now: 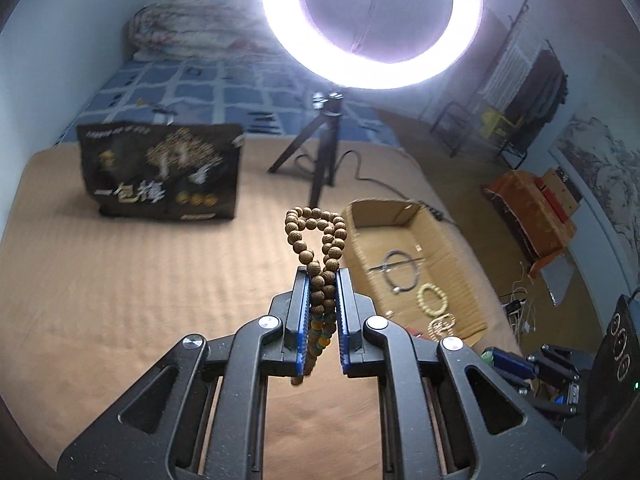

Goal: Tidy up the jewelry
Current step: 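Carry the bead necklace and jade pendant over the box with both tools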

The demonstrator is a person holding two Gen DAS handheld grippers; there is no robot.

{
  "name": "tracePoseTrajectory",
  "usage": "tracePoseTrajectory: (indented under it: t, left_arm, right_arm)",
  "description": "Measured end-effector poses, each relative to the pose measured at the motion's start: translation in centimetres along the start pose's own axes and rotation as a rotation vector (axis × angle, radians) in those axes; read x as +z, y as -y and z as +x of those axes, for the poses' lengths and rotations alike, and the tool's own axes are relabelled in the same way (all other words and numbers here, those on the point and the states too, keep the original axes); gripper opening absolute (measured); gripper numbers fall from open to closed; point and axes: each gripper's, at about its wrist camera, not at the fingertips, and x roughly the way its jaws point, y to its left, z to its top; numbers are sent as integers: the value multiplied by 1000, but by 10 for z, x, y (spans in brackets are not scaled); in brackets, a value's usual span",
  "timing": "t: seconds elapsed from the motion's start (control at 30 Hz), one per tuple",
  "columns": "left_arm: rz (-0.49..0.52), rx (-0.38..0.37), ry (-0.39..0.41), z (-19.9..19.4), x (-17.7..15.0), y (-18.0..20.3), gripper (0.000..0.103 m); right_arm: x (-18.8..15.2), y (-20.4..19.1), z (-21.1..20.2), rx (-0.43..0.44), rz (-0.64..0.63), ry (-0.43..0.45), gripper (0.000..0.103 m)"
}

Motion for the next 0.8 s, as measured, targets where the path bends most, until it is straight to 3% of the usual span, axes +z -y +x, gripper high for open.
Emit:
tracePoseTrajectory:
  t: [0.4, 0.8]
  left_arm:
    - [60, -35, 23, 40, 28, 55, 10]
    - [111, -22, 3, 91, 37, 89, 10]
  right_arm:
    - [-1, 71, -16, -102, 138, 19, 13]
    - [-3, 92, -3, -143, 148, -12, 13]
